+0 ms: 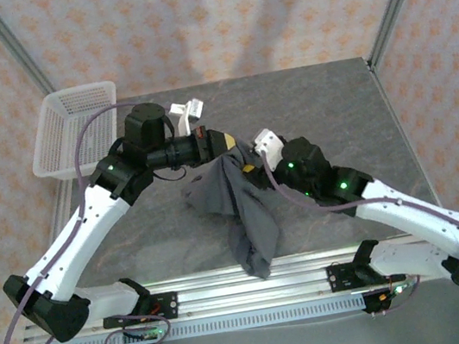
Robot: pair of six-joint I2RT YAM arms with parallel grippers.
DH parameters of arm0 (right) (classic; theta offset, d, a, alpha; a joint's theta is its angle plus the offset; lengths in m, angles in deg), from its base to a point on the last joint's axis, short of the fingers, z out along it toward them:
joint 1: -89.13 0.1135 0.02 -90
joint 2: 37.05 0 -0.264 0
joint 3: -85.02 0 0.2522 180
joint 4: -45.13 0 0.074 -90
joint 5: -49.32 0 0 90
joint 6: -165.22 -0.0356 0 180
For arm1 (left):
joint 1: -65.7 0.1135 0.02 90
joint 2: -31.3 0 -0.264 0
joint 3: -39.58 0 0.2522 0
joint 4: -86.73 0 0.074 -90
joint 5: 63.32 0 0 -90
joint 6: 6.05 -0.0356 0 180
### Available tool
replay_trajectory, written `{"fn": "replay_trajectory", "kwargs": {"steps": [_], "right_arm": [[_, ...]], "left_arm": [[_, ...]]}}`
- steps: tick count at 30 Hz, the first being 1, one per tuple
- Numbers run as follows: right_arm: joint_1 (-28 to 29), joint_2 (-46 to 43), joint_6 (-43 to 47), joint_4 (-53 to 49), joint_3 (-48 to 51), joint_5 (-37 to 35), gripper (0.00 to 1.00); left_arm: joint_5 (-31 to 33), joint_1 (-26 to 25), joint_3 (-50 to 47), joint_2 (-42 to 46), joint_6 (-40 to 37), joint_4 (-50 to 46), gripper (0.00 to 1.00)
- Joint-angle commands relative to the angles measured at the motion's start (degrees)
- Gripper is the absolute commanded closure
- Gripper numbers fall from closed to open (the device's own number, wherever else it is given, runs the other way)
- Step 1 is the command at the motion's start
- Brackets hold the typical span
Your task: Fold the inside-out t-shirt
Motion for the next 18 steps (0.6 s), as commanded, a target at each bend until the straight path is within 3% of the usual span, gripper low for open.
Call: {"fn": "replay_trajectory", "kwargs": {"steps": [1, 5, 9, 11, 14, 16, 18], "right_arm": [[-1.69, 1.68, 3.05, 0.06, -3.93, 4.09, 0.5], [-2.2, 1.9, 0.94, -3.78, -6.5, 17.1, 0.99], [-3.12, -0.53, -8.81, -8.58, -11.35, 39.23, 1.0], [-3.12, -1.72, -18.46, -4.23, -12.41, 48.54, 1.0], [-3.12, -4.25, -27.82, 5.34, -10.13, 50.99, 1.0], [-3.55, -5.82, -28.72, 8.28, -8.55, 48.16, 1.0], [-4.53, -7.05, -28.74, 10.11, -6.57, 42.4, 1.0]], "left_arm": [[-3.16, -0.75, 2.27, -0.45, -2.89, -0.61, 1.0], [-1.49, -0.8, 5.29, -1.1, -9.5, -8.13, 1.0], [14.11, 3.33, 6.05, -2.29, -17.68, -20.88, 1.0], [21.92, 5.41, 2.59, -4.13, -19.75, -20.23, 1.0], [14.98, 6.37, -2.14, -7.65, -15.51, -8.83, 0.99], [10.72, 6.26, -3.95, -8.51, -11.19, -1.64, 0.86], [10.83, 6.58, -3.78, -7.31, -10.1, -0.85, 0.71]]}}
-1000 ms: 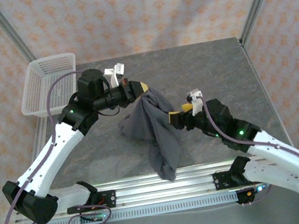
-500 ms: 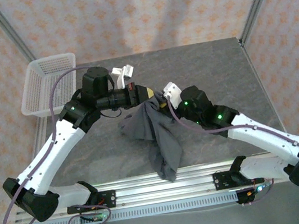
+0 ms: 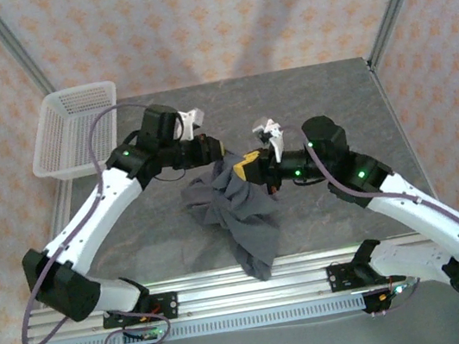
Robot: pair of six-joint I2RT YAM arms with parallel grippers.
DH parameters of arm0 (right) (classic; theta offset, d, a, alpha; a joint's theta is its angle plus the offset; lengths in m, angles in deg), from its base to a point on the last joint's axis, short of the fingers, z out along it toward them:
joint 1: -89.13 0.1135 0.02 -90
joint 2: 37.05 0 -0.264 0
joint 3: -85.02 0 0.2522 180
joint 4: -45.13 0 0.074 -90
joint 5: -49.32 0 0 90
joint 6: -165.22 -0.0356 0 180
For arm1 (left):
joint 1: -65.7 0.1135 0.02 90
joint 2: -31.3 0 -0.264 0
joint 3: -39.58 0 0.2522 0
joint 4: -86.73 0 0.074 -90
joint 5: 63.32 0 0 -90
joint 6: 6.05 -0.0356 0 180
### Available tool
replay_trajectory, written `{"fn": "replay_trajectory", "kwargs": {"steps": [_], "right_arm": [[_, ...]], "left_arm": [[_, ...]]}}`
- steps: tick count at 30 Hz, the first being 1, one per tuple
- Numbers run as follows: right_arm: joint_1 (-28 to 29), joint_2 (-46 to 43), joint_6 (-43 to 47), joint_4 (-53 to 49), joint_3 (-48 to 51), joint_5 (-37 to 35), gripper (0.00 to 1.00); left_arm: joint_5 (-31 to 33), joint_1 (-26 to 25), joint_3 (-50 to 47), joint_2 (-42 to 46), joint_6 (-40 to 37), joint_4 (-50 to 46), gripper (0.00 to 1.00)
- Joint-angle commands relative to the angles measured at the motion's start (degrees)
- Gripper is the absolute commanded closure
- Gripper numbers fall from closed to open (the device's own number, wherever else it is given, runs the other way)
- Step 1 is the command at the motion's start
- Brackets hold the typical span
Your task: Fold the inside-out t-shirt
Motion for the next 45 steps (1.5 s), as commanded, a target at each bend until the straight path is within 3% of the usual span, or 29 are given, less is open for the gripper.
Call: {"fn": "replay_trajectory", "kwargs": {"steps": [1, 4, 7, 12, 17, 20, 26, 28, 30, 33, 37, 39, 42, 43, 45], "right_arm": [[-0.92, -4.04, -5.77, 9.77, 2.24, -1.71, 1.0], [-2.94, -4.37, -7.06, 13.09, 5.37, -6.28, 1.0], [-4.29, -3.53, -7.78, 14.07, 6.54, -5.91, 1.0], [-5.14, -2.23, -7.99, 14.07, 6.3, -5.71, 1.0], [-5.32, -1.73, -7.79, 13.17, 5.47, -5.55, 1.0], [-5.32, -1.52, -7.99, 13.02, 5.5, -4.77, 1.0], [-5.32, -0.9, -10.79, 15.15, 5.41, -2.6, 1.0], [-5.23, -0.68, -11.18, 15.39, 5.16, -2.86, 1.0], [-5.32, -0.73, -11.2, 15.34, 5.23, -3.89, 1.0], [-5.32, -1.07, -11.55, 16.27, 6.13, -5.84, 1.0], [-5.32, -1.84, -11.71, 15.31, 7.46, -9.68, 1.0], [-5.32, -2.13, -9.69, 10.07, 8.51, -17.38, 0.94], [-5.32, -0.07, -2.72, -0.15, 12.0, -30.75, 0.93], [-5.32, 1.48, -1.34, -2.56, 12.68, -34.87, 0.88], [-5.31, 3.47, 1.21, -5.97, 11.65, -33.66, 0.77]], "left_arm": [[2.69, 2.39, -0.27, 1.78, 1.54, 4.76, 0.64], [5.61, 4.84, 0.57, 8.26, -1.82, -0.32, 0.5], [8.3, 5.28, 1.19, 15.4, -8.14, -6.66, 0.45], [-1.28, 3.03, -3.59, 21.85, -11.32, -6.92, 0.44], [-0.86, -5.14, -5.56, 18.6, -11.18, -1.02, 0.44], [-3.03, -5.56, -5.23, 14.3, -12.58, 1.82, 0.44], [-4.68, -5.58, -0.79, 8.39, -20.08, -1.11, 0.42], [-10.3, -5.61, -0.22, 7.05, -19.54, 0.17, 0.52], [-14.14, -5.7, -0.34, 6.57, -18.33, 1.73, 0.71], [-13.68, -5.64, -0.77, 7.7, -17.06, 2.94, 0.99], [-10.75, -5.39, -0.41, 10.52, -11.95, 6.65, 1.0], [-8.3, -5.07, 2.55, 11.01, -6.82, 6.94, 1.0], [-4.83, -4.62, 8.71, 9.35, 3.6, 6.17, 1.0], [-4.94, -4.55, 11.11, 7.9, 6.05, 4.79, 1.0], [-5.17, -4.54, 15.71, 4.58, 7.86, -0.36, 1.0]]}}
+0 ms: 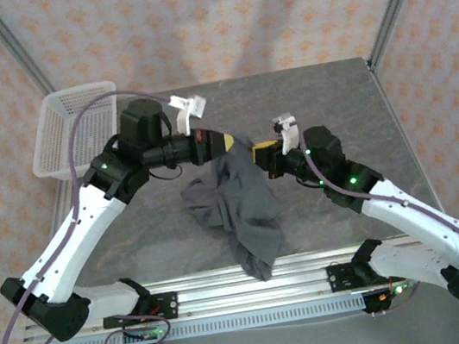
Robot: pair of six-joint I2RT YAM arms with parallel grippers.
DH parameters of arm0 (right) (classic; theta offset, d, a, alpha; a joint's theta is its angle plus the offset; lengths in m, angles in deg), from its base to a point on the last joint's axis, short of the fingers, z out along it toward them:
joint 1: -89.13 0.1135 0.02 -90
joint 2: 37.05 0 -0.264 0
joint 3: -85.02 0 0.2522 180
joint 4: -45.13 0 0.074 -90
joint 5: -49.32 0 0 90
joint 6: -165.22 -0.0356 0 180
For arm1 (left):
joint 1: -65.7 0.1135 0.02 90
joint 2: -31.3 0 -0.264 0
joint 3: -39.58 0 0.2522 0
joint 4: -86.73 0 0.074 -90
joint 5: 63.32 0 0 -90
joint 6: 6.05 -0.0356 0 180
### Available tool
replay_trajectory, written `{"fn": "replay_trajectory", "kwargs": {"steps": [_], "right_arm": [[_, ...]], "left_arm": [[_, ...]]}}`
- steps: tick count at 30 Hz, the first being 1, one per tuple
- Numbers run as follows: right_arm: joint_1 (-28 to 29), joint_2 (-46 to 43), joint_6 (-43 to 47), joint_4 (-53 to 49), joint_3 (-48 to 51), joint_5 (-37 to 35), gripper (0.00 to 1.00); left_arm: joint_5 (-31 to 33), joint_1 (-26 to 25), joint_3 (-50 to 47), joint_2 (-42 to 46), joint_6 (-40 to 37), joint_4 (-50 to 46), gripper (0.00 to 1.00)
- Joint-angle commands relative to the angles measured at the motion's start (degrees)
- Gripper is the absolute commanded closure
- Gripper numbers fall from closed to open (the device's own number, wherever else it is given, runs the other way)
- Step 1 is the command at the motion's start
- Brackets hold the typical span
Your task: Fold the inside-out t-shirt
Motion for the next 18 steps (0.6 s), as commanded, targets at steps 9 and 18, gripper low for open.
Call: {"fn": "replay_trajectory", "kwargs": {"steps": [9, 18], "right_arm": [[12.48, -7.29, 1.65, -8.01, -3.28, -25.8, 0.59], [21.38, 0.12, 11.19, 3.76, -4.94, -41.64, 0.42]], "left_arm": [[2.49, 0.65, 5.18, -6.77, 12.86, -3.64, 1.0], [1.94, -0.1, 5.21, -6.8, 12.35, -1.53, 1.0]]}}
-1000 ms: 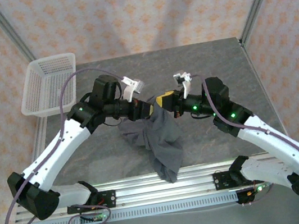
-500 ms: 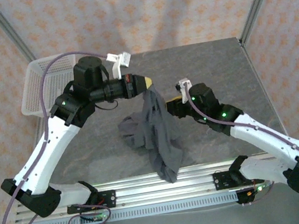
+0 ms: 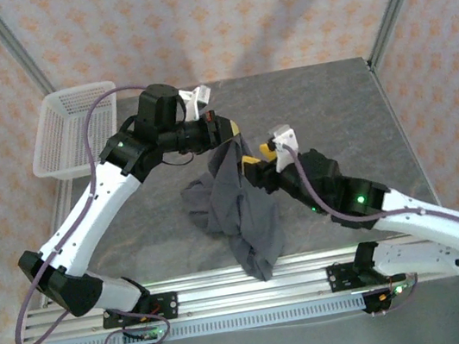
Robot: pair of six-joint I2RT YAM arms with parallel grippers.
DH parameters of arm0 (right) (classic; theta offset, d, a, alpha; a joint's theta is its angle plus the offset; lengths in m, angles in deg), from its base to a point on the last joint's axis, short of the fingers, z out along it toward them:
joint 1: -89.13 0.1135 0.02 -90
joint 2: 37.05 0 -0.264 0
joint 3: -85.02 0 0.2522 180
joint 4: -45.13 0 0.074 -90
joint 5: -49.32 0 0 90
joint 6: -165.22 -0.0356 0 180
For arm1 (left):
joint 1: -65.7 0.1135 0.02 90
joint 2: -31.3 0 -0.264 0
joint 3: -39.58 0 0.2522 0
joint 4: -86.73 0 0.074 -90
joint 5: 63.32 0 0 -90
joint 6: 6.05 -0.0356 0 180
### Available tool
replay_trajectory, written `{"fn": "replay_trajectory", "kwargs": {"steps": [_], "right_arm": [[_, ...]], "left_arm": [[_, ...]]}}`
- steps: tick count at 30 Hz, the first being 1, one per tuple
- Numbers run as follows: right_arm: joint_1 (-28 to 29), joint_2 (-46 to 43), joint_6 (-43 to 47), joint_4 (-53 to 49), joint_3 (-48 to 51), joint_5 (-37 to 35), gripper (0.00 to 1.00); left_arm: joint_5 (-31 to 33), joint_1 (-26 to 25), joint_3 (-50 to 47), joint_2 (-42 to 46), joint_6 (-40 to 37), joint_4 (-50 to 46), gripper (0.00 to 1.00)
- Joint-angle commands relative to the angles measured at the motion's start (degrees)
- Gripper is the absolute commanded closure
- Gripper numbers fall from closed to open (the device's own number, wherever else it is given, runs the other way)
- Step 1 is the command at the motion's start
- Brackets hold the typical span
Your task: Fold the inside-out t-shirt
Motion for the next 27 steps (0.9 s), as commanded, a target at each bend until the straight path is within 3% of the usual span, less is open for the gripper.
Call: {"fn": "replay_trajectory", "kwargs": {"steps": [1, 3, 9, 13, 15, 17, 21, 25, 27], "right_arm": [[-1.21, 3.74, 8.1, 7.51, 2.33, -11.51, 0.42], [-4.94, 4.84, 13.4, 11.27, 6.42, -3.82, 0.43], [-10.84, 7.2, 16.47, 9.72, 6.47, 11.12, 0.48], [-11.48, 8.45, 14.9, 7.76, 4.01, 19.61, 0.61], [-11.68, 8.02, 12.68, 6.51, 2.16, 26.93, 1.0], [-12.16, 6.26, 8.67, 6.59, 0.81, 35.13, 1.0], [-12.91, 1.11, -3.49, 12.64, 0.64, 48.8, 1.0], [-13.59, -2.07, -8.64, 17.02, 2.14, 49.02, 1.0], [-15.21, -3.07, -8.9, 18.15, 3.13, 47.01, 1.0]], "left_arm": [[-0.89, -0.27, 0.69, 1.55, -0.1, 1.09, 1.0], [-0.72, -0.36, 1.3, 1.4, -0.67, 0.34, 1.0], [-1.26, -0.74, 2.56, 0.96, -0.8, 0.3, 1.0], [-1.24, -0.73, 2.62, 0.74, -0.33, 0.94, 1.0], [-0.89, -0.45, 3.08, 0.64, -0.23, 0.23, 1.0], [0.67, 1.34, 2.73, 1.18, -0.98, -1.66, 1.0], [4.32, 11.13, -4.14, 2.93, -5.49, -3.39, 1.0], [2.51, 12.99, -5.6, -0.74, -9.82, -3.45, 1.0], [0.39, 12.76, -6.21, -0.86, -8.49, -0.75, 0.78]]}}
